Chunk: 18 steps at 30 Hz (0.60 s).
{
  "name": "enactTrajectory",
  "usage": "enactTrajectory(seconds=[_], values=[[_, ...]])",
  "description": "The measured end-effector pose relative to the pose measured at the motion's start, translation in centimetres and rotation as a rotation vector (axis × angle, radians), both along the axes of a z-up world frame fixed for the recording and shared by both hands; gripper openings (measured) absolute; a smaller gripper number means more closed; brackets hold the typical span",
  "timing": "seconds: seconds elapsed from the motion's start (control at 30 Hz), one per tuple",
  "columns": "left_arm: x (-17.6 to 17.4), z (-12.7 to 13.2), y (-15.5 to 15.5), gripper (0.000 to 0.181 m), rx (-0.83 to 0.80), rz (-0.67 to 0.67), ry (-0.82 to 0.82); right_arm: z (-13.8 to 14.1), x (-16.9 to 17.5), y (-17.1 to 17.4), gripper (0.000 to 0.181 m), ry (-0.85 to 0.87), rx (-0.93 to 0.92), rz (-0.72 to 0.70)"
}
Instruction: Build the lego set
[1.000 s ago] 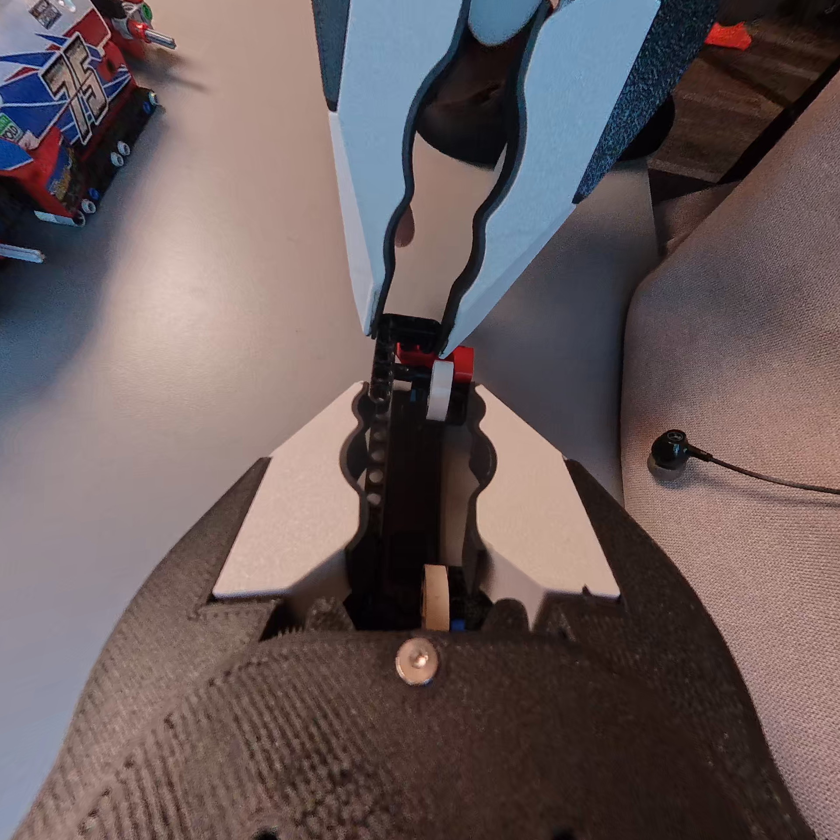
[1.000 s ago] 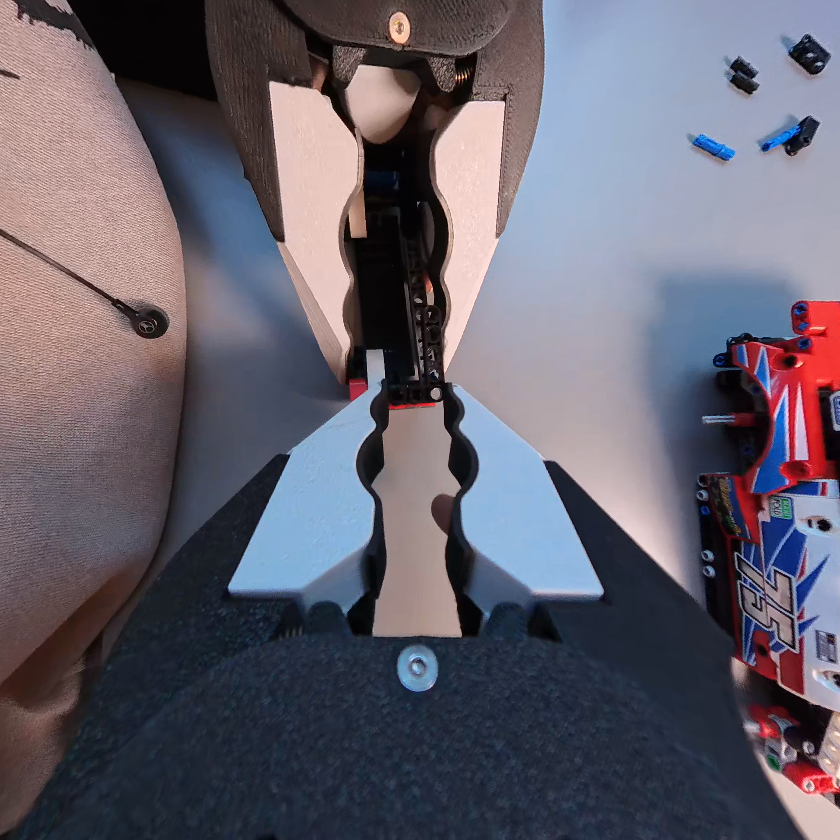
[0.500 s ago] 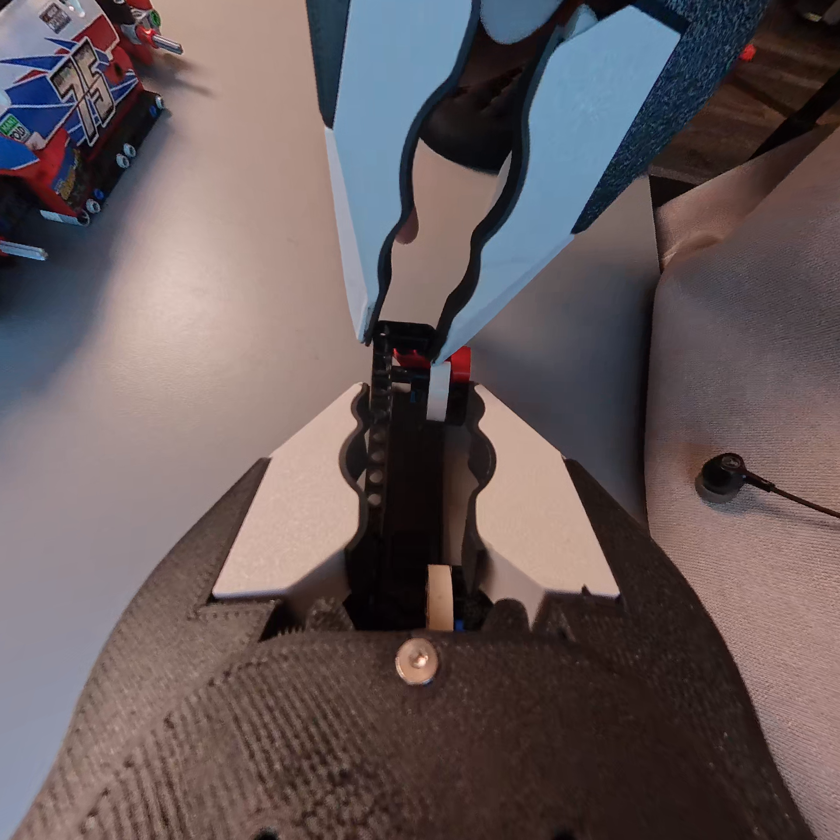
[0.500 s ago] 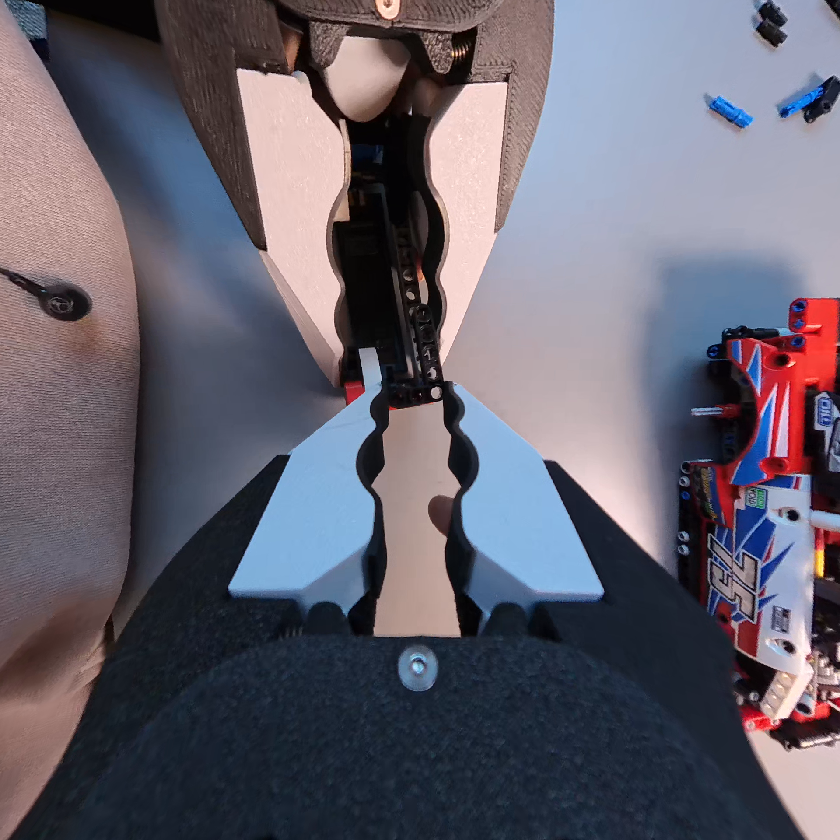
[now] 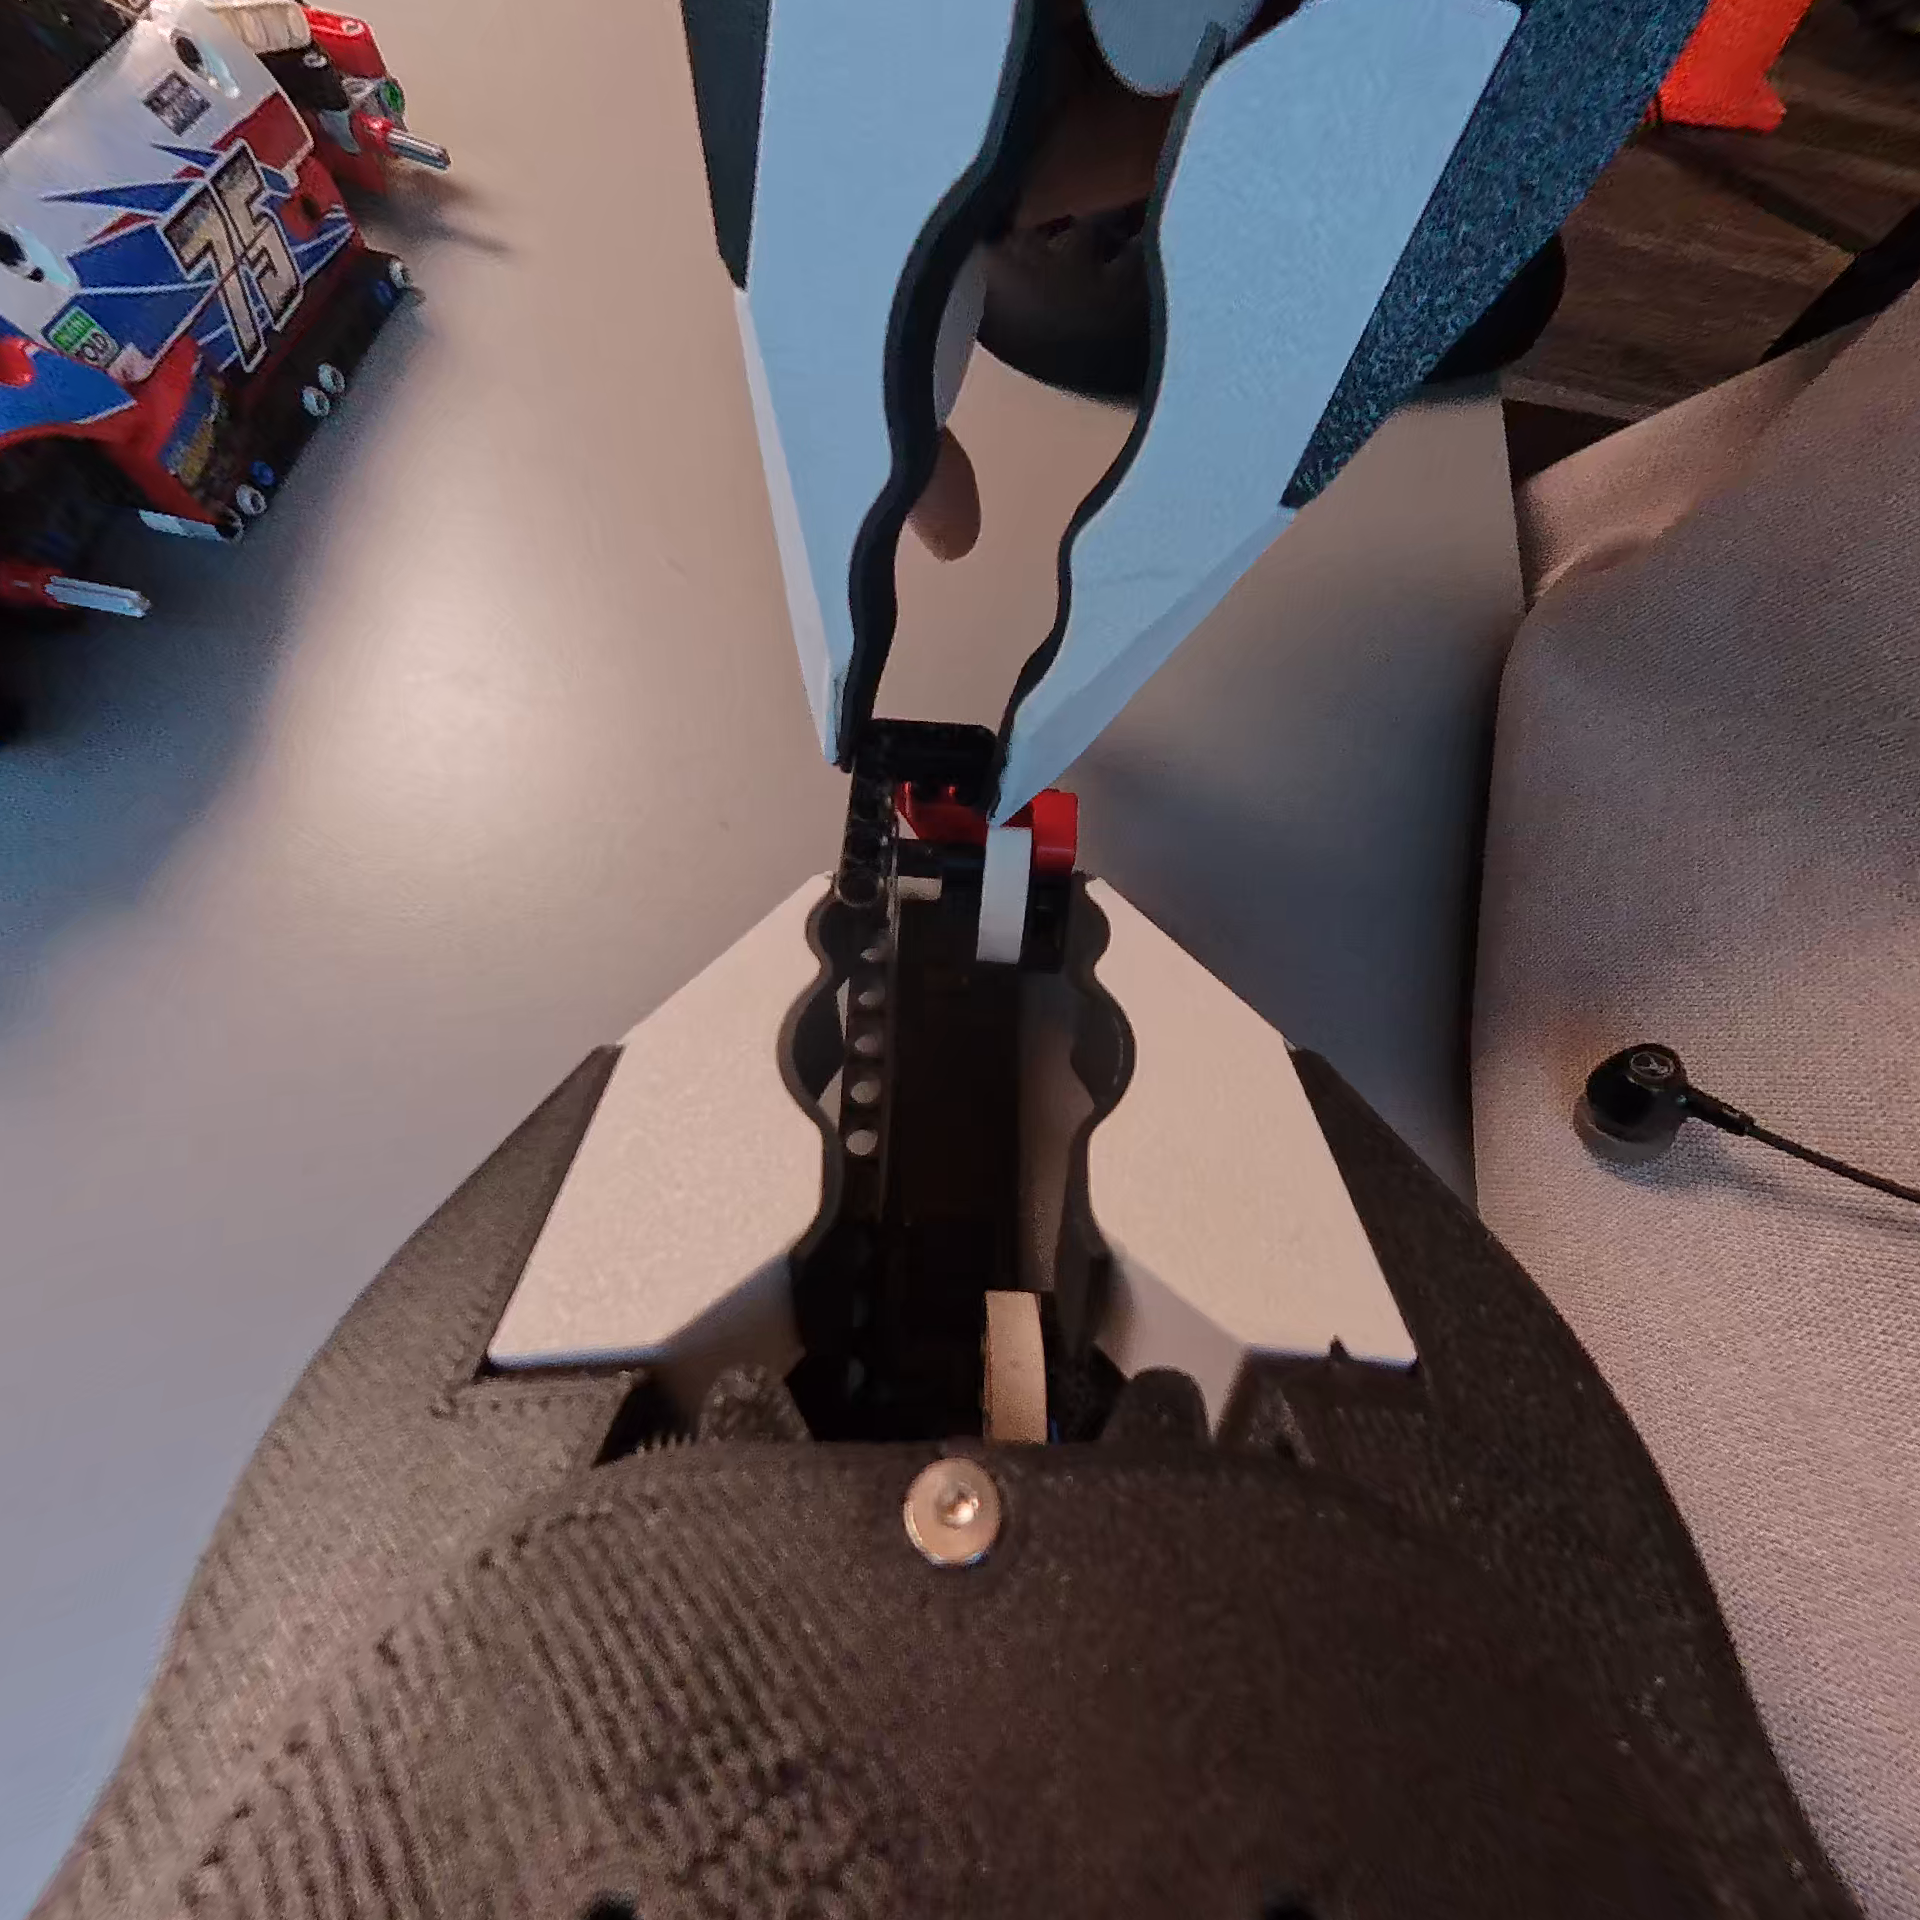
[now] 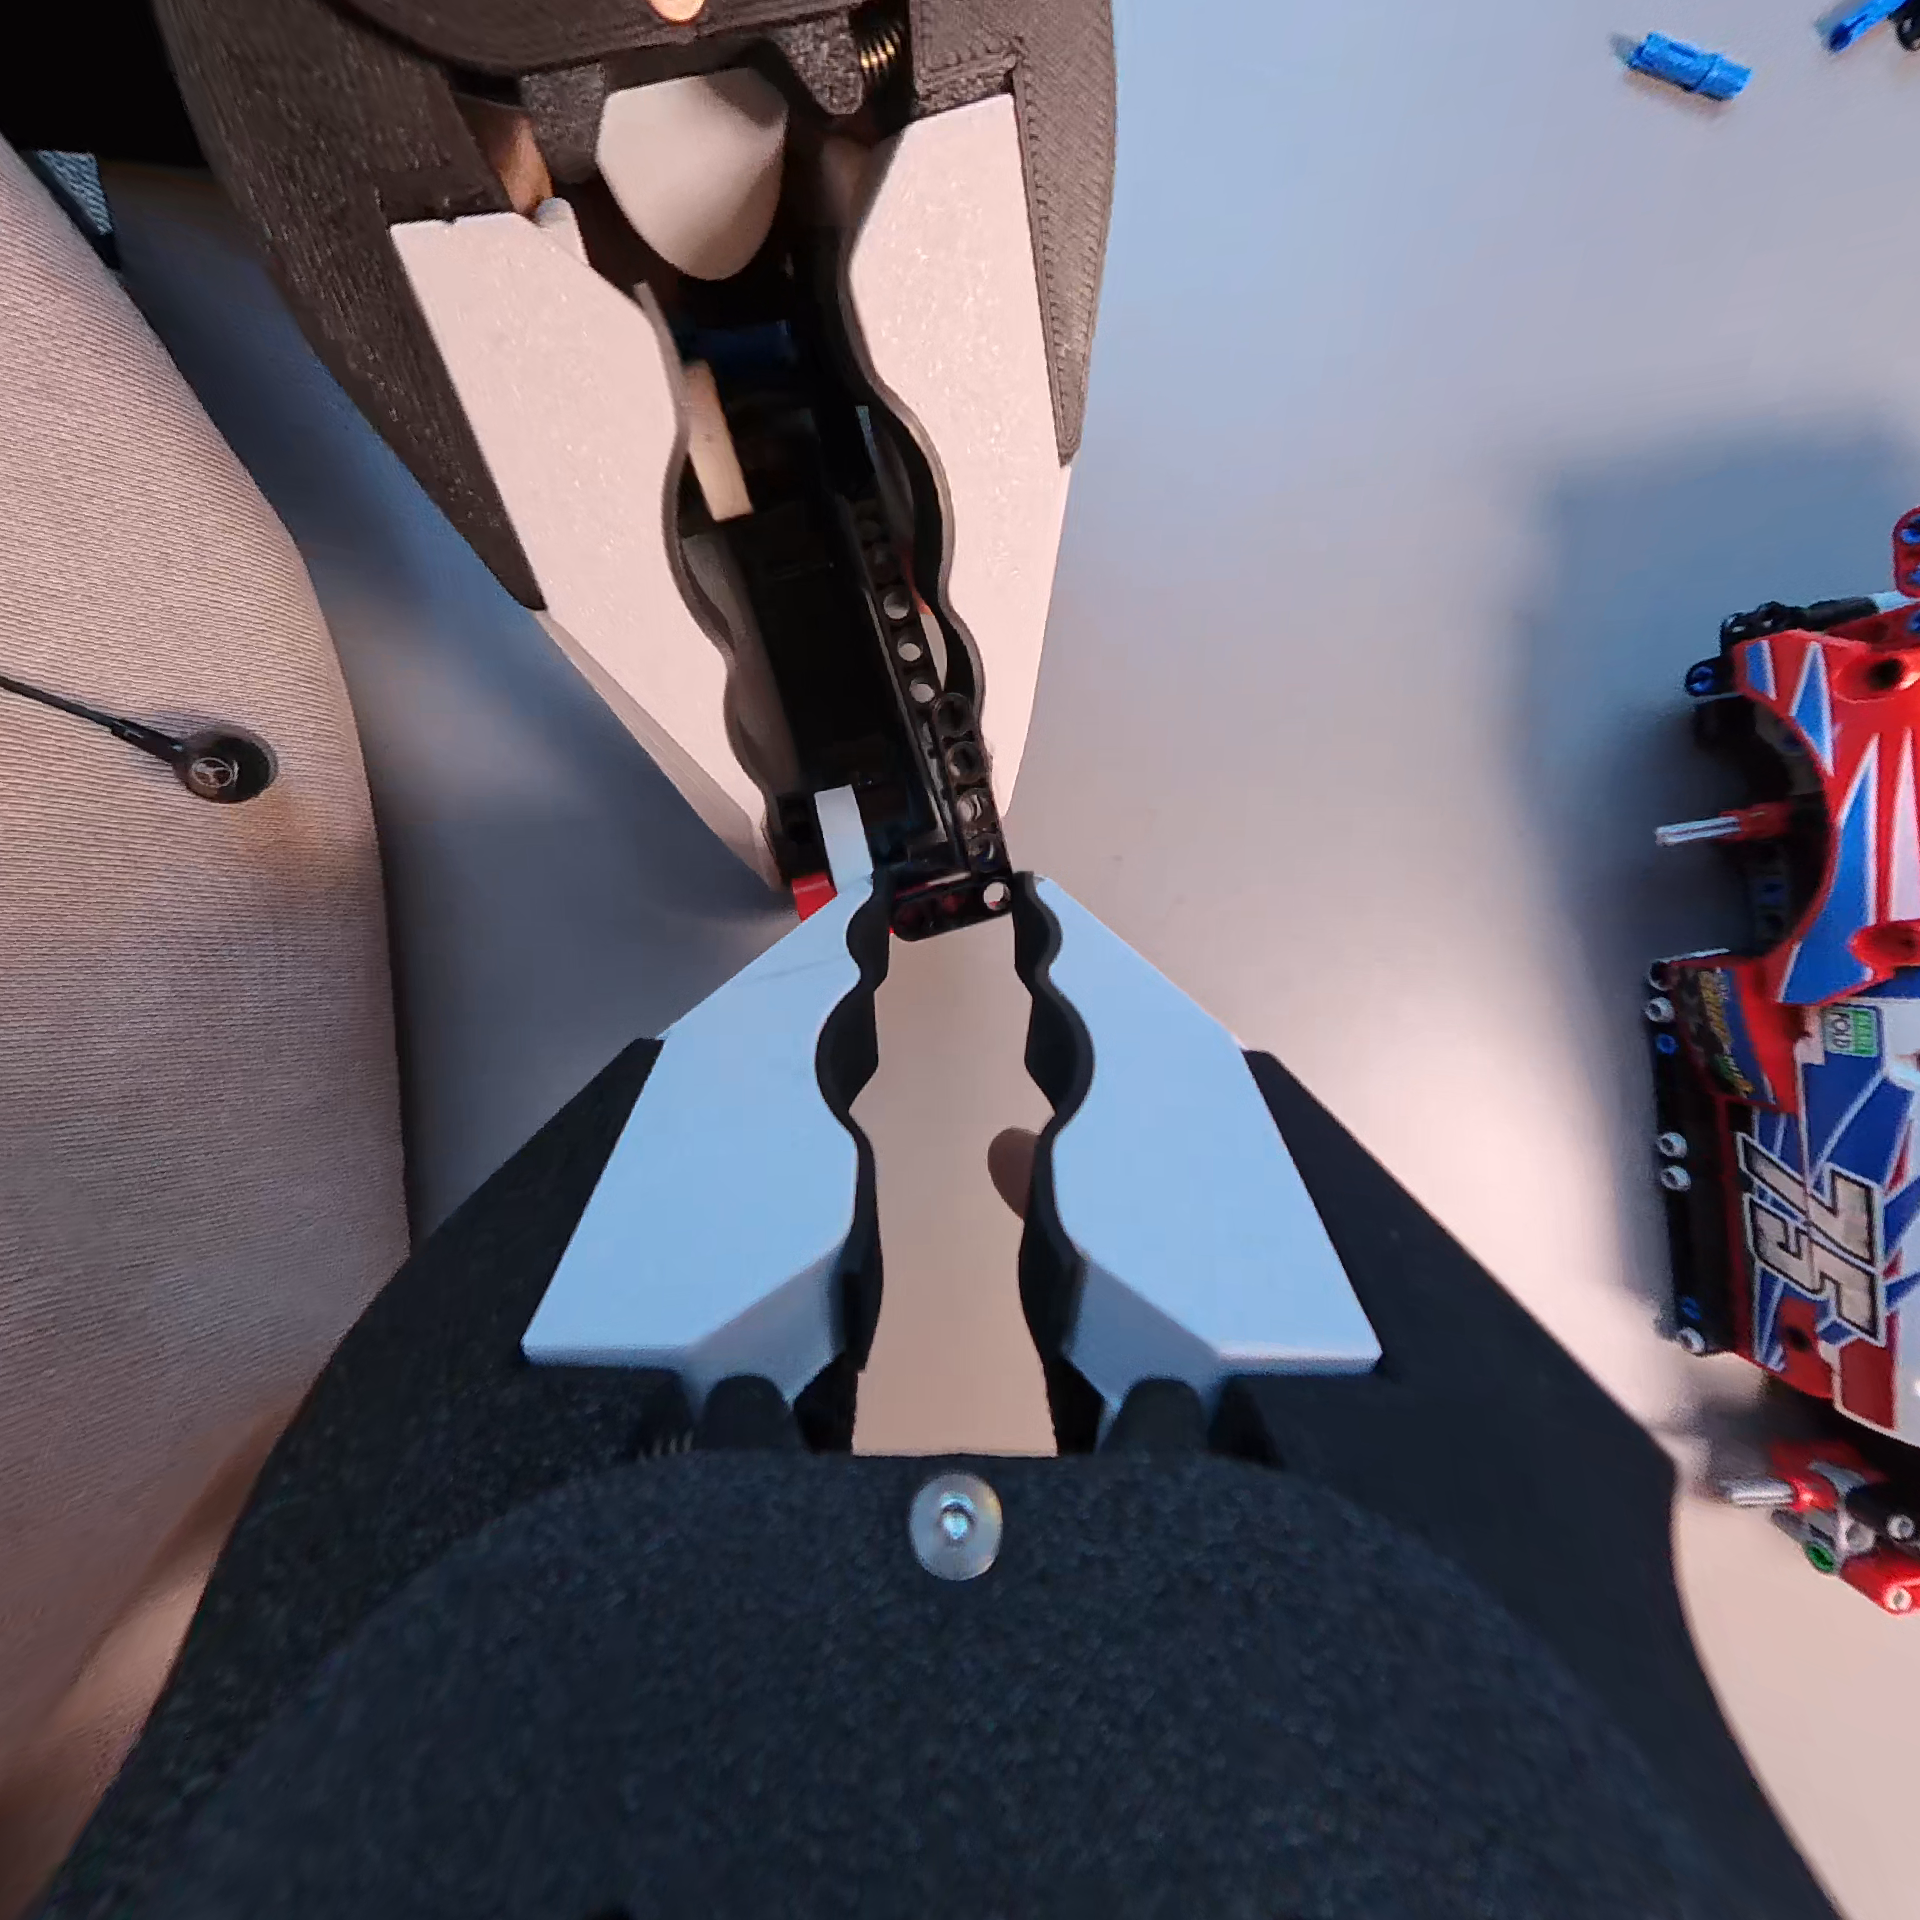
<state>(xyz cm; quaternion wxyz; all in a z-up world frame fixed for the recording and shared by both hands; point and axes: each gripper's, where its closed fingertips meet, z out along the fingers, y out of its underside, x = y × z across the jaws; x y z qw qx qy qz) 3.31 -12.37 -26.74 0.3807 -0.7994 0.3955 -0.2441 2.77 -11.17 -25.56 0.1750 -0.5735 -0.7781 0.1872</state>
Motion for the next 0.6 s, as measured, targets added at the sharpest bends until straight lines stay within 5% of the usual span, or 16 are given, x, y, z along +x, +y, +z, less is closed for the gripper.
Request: enactTrajectory(seconds=[0.6], values=[[0.01,-0.05,-0.03,0.039,-0.010,-0.006,-0.003,-0.22,-0.09,-0.09,0.021,-0.048,0.018,0.046]])
